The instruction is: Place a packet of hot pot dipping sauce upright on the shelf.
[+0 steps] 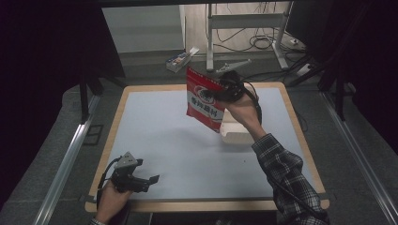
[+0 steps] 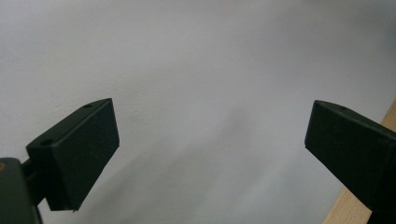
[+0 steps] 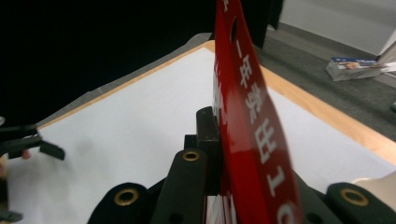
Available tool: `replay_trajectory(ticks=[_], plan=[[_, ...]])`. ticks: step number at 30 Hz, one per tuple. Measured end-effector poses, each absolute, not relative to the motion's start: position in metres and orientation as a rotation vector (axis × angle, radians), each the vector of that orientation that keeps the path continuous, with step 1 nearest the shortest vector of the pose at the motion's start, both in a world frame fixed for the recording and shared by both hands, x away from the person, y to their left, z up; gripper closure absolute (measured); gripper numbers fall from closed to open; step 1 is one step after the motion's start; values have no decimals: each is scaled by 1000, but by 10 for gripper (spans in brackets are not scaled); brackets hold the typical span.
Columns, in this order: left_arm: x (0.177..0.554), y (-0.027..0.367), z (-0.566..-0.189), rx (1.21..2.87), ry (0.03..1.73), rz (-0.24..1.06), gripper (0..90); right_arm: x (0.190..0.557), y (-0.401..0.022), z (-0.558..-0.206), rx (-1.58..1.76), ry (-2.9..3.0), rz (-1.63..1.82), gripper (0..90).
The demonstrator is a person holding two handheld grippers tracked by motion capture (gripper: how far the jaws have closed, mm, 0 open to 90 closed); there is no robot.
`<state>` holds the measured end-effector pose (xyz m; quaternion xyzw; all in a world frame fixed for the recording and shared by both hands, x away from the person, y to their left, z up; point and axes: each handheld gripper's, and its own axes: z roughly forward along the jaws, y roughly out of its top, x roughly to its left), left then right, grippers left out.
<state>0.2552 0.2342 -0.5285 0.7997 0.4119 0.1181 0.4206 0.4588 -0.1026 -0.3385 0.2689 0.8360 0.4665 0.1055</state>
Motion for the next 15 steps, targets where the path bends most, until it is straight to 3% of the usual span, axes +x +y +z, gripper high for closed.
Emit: replay_trajectory(ticks=[15], plan=[[256,234,-529,2005,1030,285,30,492,-118,-339,877,2397,1348,881]])
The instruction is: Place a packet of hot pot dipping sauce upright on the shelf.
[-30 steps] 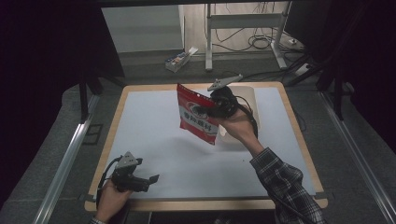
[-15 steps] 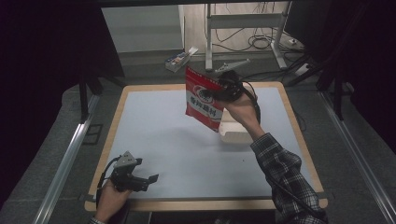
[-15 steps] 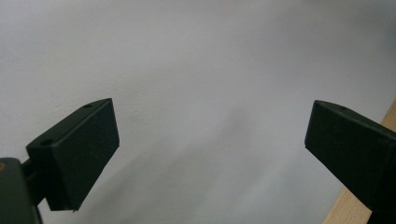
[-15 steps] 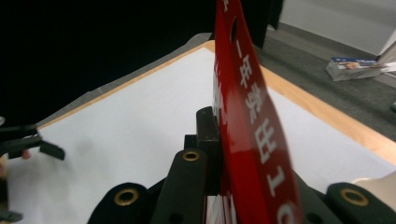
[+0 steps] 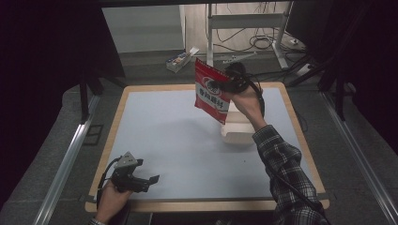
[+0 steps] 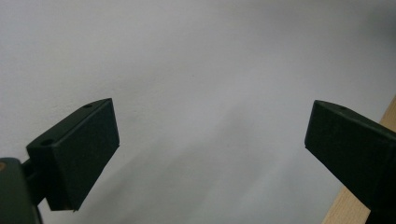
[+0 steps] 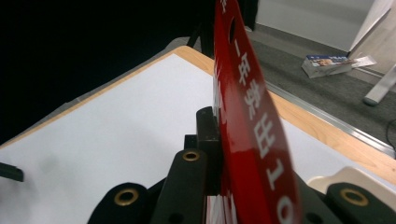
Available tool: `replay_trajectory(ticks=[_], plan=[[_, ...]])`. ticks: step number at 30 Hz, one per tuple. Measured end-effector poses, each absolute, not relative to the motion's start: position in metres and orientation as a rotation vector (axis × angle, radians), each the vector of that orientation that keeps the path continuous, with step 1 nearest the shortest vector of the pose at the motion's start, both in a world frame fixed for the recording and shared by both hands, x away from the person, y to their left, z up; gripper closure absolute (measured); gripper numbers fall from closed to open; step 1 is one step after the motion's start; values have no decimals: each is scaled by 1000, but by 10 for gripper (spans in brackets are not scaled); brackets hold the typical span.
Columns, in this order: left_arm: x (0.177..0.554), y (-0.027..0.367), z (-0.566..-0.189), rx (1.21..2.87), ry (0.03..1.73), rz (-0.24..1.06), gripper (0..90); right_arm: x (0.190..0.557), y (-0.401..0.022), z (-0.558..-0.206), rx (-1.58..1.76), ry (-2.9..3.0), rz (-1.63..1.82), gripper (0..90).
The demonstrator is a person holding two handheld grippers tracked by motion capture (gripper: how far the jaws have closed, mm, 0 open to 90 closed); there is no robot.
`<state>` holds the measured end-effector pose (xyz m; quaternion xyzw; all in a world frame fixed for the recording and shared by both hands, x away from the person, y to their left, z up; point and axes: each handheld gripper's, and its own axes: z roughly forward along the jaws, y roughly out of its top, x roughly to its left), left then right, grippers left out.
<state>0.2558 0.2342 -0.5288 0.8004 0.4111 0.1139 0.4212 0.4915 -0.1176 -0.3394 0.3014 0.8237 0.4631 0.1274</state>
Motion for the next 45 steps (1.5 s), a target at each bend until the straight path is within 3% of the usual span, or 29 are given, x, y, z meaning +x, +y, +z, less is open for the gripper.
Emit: replay_trajectory(ticks=[31,45], plan=[[256,235,-529,2001,1023,265,37,558,-122,-333,937,2285,1335,881],[257,235,-529,2003,1026,261,40,562,-145,-344,974,2273,1285,881]])
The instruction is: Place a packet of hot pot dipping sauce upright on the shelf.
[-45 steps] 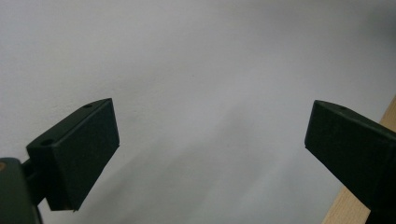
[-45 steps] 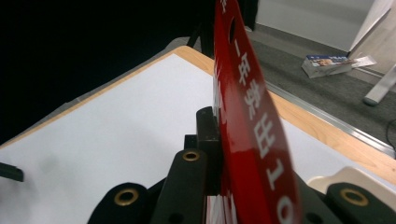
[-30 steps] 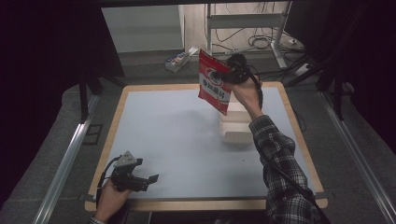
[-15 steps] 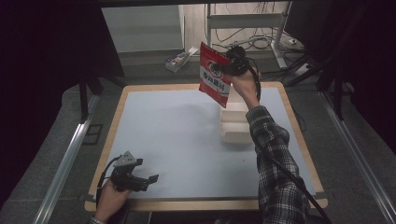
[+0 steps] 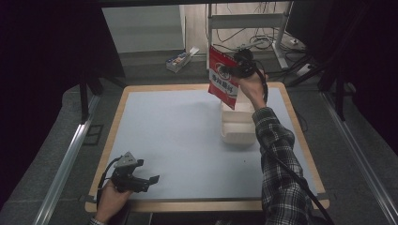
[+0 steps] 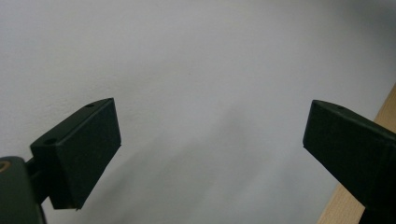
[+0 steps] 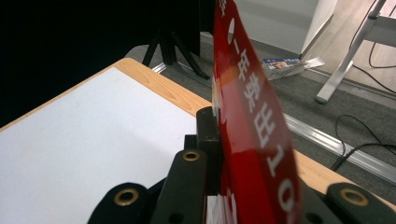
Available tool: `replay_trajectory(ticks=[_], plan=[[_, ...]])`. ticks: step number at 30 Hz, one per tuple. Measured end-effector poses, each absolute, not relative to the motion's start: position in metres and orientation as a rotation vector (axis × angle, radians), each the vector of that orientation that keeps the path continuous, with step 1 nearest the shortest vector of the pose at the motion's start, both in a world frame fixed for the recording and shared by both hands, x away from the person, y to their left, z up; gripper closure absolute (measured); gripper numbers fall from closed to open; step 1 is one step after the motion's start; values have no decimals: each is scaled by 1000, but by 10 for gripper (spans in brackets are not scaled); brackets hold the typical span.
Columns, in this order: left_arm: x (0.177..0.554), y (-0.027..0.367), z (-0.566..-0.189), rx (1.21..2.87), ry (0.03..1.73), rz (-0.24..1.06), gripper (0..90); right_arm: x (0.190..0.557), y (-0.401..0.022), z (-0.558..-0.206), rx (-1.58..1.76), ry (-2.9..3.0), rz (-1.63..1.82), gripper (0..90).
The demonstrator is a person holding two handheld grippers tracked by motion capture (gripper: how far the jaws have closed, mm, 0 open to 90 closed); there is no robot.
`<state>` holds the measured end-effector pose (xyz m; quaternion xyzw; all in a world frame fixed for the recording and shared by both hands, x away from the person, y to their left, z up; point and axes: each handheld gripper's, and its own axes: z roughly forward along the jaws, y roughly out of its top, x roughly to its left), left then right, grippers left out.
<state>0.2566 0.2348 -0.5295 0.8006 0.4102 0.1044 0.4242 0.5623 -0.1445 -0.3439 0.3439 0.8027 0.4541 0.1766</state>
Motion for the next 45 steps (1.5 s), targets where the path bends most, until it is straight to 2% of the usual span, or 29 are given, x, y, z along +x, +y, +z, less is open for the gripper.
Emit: replay_trajectory(ticks=[29,45], plan=[[257,234,-529,2012,1029,263,49,545,-213,-343,1047,2234,1251,881],[257,234,-530,2009,1029,263,49,548,-211,-361,1061,2262,1224,880]])
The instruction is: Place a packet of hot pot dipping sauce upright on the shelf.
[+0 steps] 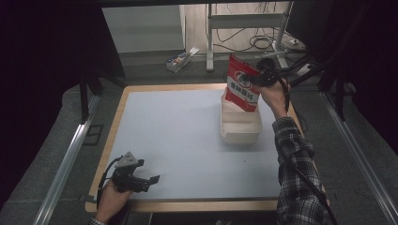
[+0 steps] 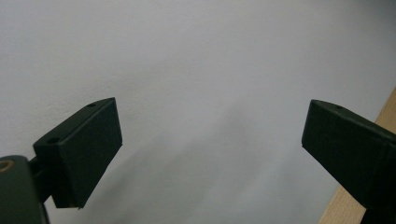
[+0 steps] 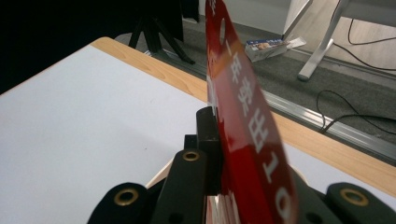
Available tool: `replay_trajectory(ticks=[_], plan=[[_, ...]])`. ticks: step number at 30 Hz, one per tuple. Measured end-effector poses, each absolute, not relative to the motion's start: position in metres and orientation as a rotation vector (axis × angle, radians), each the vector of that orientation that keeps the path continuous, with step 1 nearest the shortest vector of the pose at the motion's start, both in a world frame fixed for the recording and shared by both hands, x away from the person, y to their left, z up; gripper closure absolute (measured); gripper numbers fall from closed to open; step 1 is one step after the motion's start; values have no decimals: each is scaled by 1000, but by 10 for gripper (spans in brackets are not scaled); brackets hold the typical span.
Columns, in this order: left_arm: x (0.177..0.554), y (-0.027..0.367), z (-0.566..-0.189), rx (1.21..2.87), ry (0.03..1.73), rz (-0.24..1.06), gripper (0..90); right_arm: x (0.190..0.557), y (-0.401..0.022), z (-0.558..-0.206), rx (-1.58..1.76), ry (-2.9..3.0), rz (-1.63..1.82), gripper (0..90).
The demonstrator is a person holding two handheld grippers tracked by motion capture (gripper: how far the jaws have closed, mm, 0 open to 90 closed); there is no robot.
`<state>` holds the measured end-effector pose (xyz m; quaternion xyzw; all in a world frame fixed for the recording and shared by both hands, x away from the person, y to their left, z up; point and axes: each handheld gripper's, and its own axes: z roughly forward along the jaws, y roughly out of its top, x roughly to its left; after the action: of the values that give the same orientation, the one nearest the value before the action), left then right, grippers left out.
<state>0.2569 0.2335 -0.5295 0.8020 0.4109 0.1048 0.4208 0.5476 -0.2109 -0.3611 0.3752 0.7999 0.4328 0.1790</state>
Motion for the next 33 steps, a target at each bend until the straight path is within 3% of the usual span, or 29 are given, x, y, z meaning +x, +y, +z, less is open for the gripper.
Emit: replay_trajectory(ticks=[15,20,21,23,24,25,26,27,28,32,33], plan=[[257,234,-529,2015,1030,264,50,552,-215,-383,1099,2251,1180,866],[257,233,-529,2017,1029,264,50,554,-216,-383,1109,2245,1175,821],[257,233,-529,2017,1029,264,50,554,-216,-383,1107,2243,1165,755],[257,233,-529,2018,1028,264,50,554,-216,-383,1105,2237,1159,719],[257,233,-529,2018,1029,264,50,554,-215,-382,1102,2236,1147,621],[257,233,-529,2015,1030,262,50,554,-215,-382,1102,2236,1147,621],[257,233,-529,2017,1029,263,50,554,-214,-381,1095,2238,1138,526],[257,233,-529,2018,1029,263,50,554,-214,-381,1095,2238,1138,526],[257,233,-529,2019,1028,263,50,554,-213,-380,1081,2241,1133,442],[257,233,-529,2022,1026,265,50,553,-211,-379,1056,2246,1107,348],[257,233,-529,2022,1026,265,51,553,-210,-379,1046,2251,1117,289]])
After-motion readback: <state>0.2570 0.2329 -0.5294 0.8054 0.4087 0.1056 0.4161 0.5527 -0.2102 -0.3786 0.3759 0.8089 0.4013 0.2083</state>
